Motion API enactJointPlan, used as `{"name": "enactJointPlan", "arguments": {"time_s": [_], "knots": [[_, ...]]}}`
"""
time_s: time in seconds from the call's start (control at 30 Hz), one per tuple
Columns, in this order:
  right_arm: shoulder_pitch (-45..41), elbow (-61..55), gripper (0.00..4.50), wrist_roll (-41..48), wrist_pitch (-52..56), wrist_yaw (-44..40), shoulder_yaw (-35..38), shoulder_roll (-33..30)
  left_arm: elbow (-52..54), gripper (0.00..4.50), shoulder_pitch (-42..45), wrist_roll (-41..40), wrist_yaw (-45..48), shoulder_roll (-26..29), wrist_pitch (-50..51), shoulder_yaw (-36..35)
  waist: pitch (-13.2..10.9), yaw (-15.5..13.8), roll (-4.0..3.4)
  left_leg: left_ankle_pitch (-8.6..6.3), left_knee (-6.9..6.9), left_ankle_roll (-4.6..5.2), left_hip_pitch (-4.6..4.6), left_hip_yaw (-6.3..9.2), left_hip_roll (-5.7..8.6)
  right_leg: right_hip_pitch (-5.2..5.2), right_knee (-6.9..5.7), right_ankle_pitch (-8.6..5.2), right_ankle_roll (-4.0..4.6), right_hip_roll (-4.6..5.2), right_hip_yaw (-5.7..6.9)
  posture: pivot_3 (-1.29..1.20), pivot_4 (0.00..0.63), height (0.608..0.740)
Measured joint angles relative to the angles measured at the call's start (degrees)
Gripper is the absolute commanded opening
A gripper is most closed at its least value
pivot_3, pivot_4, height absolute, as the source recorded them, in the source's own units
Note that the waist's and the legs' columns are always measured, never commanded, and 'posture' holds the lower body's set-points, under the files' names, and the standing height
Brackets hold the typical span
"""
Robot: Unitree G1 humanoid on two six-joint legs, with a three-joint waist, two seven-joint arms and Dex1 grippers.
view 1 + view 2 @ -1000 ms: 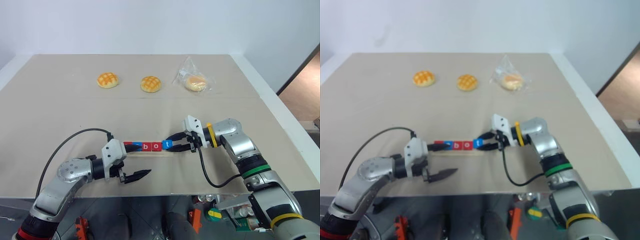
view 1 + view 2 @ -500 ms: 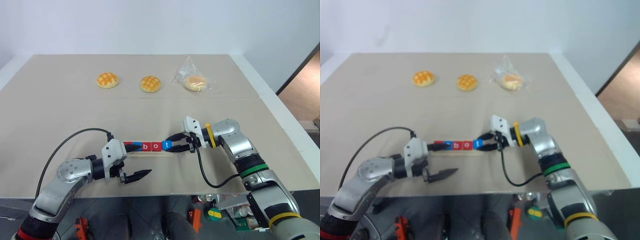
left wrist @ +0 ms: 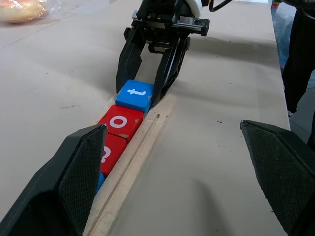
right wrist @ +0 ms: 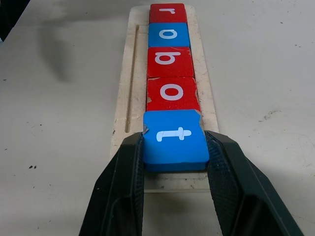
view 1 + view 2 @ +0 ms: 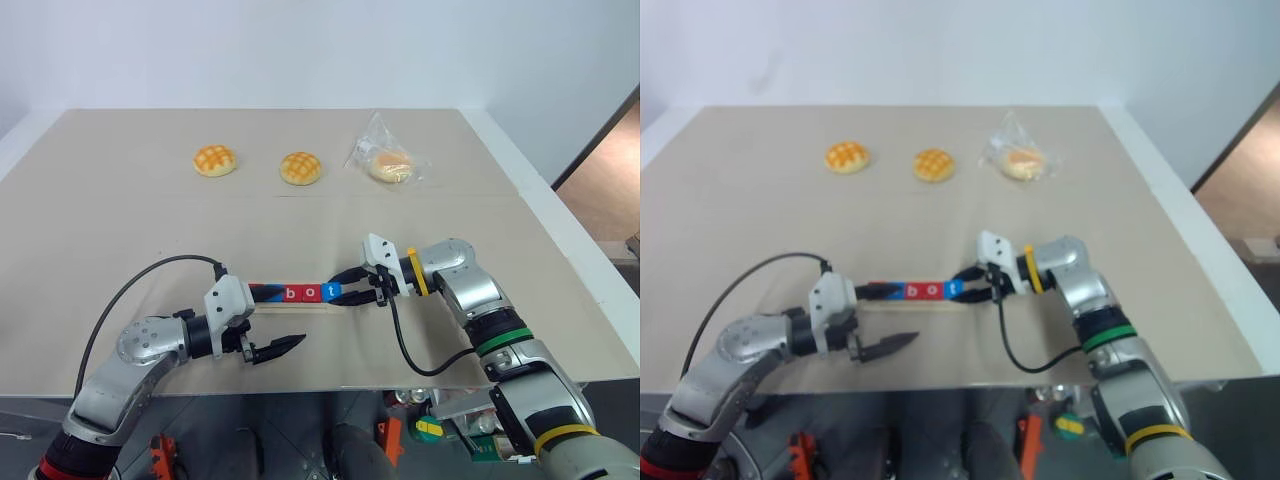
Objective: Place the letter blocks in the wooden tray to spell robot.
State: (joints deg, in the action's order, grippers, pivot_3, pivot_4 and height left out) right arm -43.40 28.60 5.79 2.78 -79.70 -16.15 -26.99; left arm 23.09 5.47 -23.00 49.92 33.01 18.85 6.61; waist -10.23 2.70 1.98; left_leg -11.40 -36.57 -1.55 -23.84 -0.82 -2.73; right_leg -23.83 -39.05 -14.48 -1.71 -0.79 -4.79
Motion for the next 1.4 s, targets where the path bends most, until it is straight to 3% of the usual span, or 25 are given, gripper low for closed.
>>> {"name": "enactJointPlan", "arguments": {"time_s": [1.4], "knots": [[-0.4,-0.4,1.72,0.3,4.8,0.0,0.2,1.0,0.1,4.5,-0.1,0.4,-0.6,0.0,0.0,0.1,0.0,0.0,0.0,0.0,0.0,0.0,0.01,0.0,-0.01,0.0,0.0,0.0,0.01,-0.02,0.0,0.0,0.15,0.74]]}}
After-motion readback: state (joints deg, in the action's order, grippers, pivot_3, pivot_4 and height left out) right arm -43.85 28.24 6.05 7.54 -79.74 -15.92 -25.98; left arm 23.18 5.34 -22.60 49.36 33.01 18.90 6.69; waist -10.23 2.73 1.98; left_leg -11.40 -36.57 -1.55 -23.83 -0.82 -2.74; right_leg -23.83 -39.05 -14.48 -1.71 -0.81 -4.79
